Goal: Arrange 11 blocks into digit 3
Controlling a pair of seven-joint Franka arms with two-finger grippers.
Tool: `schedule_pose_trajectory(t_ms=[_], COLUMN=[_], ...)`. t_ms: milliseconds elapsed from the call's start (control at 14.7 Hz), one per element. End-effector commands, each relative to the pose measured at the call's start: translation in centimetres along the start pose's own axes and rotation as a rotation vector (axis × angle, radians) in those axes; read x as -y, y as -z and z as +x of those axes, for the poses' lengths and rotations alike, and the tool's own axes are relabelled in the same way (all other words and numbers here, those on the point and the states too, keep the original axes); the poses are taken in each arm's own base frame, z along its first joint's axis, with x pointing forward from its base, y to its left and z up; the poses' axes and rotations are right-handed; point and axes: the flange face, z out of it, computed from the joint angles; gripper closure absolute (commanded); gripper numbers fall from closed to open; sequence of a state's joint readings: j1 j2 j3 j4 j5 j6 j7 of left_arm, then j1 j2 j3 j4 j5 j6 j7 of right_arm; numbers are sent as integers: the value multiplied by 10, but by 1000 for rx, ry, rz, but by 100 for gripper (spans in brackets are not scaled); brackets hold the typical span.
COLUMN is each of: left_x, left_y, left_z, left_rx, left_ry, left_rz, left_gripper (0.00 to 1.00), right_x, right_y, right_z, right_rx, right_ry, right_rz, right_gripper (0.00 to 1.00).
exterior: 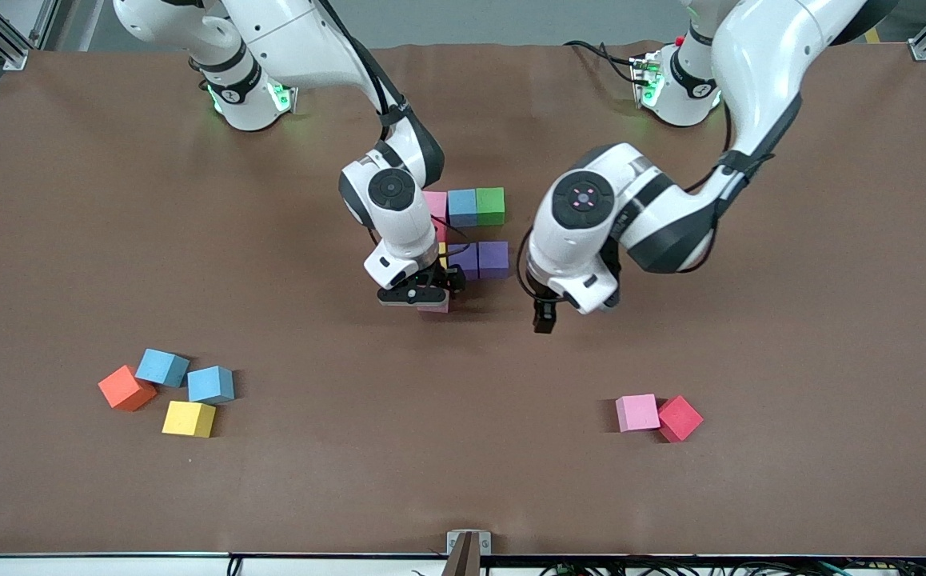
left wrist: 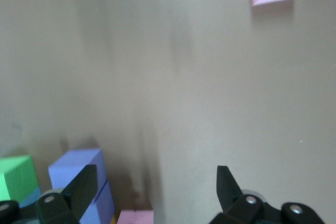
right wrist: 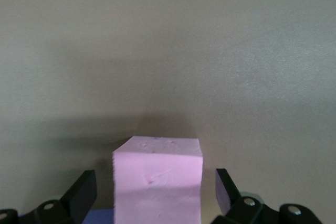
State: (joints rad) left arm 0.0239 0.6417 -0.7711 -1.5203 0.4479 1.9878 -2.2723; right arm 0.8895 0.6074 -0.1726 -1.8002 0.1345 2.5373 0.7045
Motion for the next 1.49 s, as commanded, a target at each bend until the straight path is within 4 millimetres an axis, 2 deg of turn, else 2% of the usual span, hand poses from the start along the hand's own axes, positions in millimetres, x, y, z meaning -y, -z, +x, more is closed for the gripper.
schedule_pose_trajectory(t_ms=[0, 136, 204, 339, 475, 611, 747, 882, 1018, 1222, 1357, 1425], left_x=[-21, -37, -43, -52, -61, -68, -73, -77, -81, -91, -106, -111], left_y=[17, 20, 19, 14, 11, 0, -12, -18, -25, -34, -39, -47], left_z=[37, 70, 85, 116, 150, 177, 192, 198, 215, 244, 266, 270], left_rx=[-3, -1, -5, -4, -10, -26, -35, -31, -43, -64, -75, -65], left_ry=[-67, -119, -154, -229, -325, -428, -532, -639, -735, -878, -904, -906], left_rz=[-1, -10, -12, -3, 0, 7, 17, 3, 2, -17, -47, -50], left_gripper=[0, 0, 0, 0, 0, 0, 0, 0, 0, 0, 0, 0], right_x=[15, 18, 13, -11, -56, -116, -187, -256, -304, -360, -377, -389], right_y=[42, 59, 74, 101, 118, 121, 123, 124, 126, 118, 100, 90], right_z=[5, 13, 25, 62, 108, 151, 188, 212, 225, 235, 236, 236], right_rx=[33, 44, 30, -29, -79, -104, -116, -113, -107, -84, -56, -43], right_ry=[-23, -27, -41, -89, -171, -261, -305, -267, -191, -105, -22, 8], right_rz=[-21, -28, -24, -20, -28, -44, -68, -91, -110, -137, -153, -161], right_gripper=[0, 0, 0, 0, 0, 0, 0, 0, 0, 0, 0, 0])
